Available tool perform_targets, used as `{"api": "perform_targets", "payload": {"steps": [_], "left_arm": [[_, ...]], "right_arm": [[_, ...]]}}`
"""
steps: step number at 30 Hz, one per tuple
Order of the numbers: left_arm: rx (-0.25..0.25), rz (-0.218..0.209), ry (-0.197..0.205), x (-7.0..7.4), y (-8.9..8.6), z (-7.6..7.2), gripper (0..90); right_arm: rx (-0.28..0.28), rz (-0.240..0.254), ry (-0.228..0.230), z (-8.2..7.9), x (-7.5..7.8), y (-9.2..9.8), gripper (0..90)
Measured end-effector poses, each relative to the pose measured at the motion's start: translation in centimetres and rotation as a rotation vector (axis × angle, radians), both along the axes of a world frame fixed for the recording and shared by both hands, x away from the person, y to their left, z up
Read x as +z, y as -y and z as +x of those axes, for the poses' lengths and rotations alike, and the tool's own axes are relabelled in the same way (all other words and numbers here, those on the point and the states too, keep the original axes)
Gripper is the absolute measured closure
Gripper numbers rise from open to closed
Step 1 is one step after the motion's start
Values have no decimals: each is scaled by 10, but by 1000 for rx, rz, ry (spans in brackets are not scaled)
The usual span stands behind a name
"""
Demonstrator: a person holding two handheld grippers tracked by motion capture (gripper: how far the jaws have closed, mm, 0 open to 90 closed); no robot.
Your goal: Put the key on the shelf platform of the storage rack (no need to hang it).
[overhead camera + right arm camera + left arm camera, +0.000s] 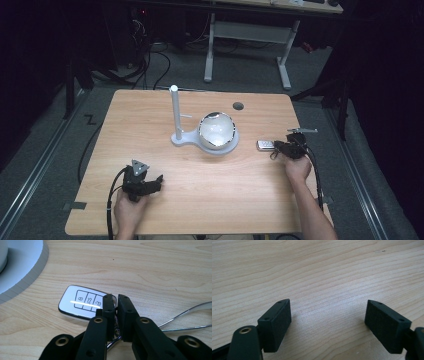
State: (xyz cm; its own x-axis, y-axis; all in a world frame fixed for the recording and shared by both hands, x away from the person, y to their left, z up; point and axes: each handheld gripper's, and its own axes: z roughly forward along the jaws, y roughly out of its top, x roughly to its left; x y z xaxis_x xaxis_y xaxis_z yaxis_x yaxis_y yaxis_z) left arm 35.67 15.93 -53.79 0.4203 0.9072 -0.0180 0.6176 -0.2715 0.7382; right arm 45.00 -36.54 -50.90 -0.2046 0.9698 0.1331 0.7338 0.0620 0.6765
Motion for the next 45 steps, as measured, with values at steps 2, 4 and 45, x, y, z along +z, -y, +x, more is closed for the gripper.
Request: {"api": "perform_targets", "payload": {"steps": [2,4,45], "left_arm": [[0,0,0,0,0,0,216],[0,0,0,0,0,0,216],[0,2,1,0,0,0,213]], "right_arm": [[1,-5,3,0,0,-1,855],[5,-7,4,-1,1,-1,855],[261,19,205,-61,74,-31,857]]}}
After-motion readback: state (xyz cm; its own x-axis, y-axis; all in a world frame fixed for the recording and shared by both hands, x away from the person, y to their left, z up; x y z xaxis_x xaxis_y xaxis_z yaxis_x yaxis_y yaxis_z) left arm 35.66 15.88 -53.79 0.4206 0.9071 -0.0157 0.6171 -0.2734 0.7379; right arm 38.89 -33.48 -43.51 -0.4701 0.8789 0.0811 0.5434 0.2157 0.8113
